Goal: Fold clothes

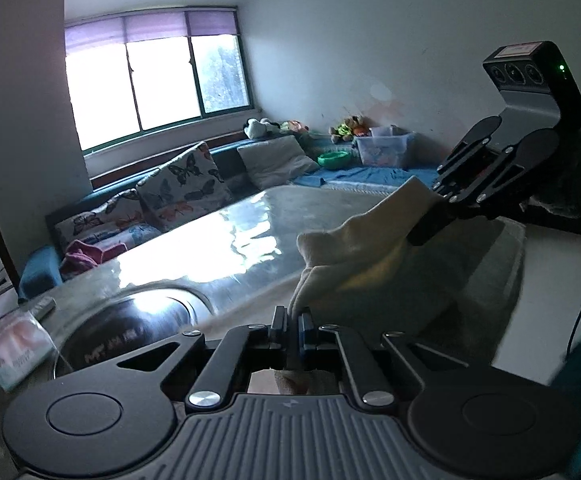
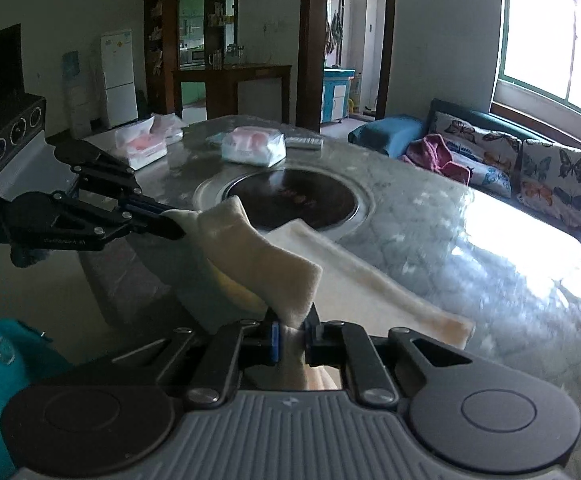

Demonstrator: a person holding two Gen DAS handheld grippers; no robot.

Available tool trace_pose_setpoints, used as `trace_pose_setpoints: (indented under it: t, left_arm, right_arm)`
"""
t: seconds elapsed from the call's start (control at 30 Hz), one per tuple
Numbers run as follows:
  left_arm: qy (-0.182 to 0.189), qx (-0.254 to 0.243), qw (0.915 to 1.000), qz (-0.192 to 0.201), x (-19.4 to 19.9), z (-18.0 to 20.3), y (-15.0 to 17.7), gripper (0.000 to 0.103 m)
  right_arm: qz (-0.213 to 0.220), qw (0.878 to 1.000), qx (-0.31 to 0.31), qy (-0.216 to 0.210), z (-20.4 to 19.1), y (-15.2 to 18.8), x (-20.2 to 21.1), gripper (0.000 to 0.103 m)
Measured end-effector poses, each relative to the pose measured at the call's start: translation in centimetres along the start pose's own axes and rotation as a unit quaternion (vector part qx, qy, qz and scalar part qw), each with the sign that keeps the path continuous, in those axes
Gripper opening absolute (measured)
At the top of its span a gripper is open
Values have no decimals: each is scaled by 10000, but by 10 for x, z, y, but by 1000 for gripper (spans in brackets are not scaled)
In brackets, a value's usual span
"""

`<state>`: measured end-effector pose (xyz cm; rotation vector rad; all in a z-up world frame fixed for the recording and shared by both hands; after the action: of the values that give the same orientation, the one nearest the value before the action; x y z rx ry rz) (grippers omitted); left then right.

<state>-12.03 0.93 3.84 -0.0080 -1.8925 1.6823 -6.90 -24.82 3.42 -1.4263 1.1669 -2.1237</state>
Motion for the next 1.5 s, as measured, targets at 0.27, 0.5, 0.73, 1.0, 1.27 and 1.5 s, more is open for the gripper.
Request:
trace_pose_setpoints:
  t: [0.27,0.5,0.73,1.0,1.27,1.5]
  left_arm:
    - [-185,147,9995,-223,-76,-36,-23,5]
    - [-521,591,9935,-821,-145,-59,-5,12]
    - [-875,922,9889,-769,-142,-79,0,25]
    - [-735,1099,9896,-575,-131,-60,-17,22]
    - [-356,1160,9883,-925,-172,-42,-25,22]
    - [-474,1136,9865,-1076,-192,-43,-16,22]
  right_arm:
    - [-321,9995,23,76,65,-26,-53,9]
    - [-781,9946,-623,268,107,-3,-126,21]
    - [-505,9850,-1350,951,118,24,-112,35]
    - [-181,9862,-1389,885,101,17,-112,34]
    - [-334,9788,-1815,893,105,24,-142,31]
    - [-184,9791,-1759,1002,103,15,-136,31]
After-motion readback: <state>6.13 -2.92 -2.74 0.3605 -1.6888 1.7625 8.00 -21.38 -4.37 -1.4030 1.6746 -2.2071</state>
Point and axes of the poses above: each gripper's, at about its wrist camera, not at the fingertips, and x roughly against the way its jaws point, z to its right, y to its underside, the point moved 1 cm from there along -x, roughly the way its jaws point, and after that the axes turned 10 degrees about x, right-handed, at the moved point
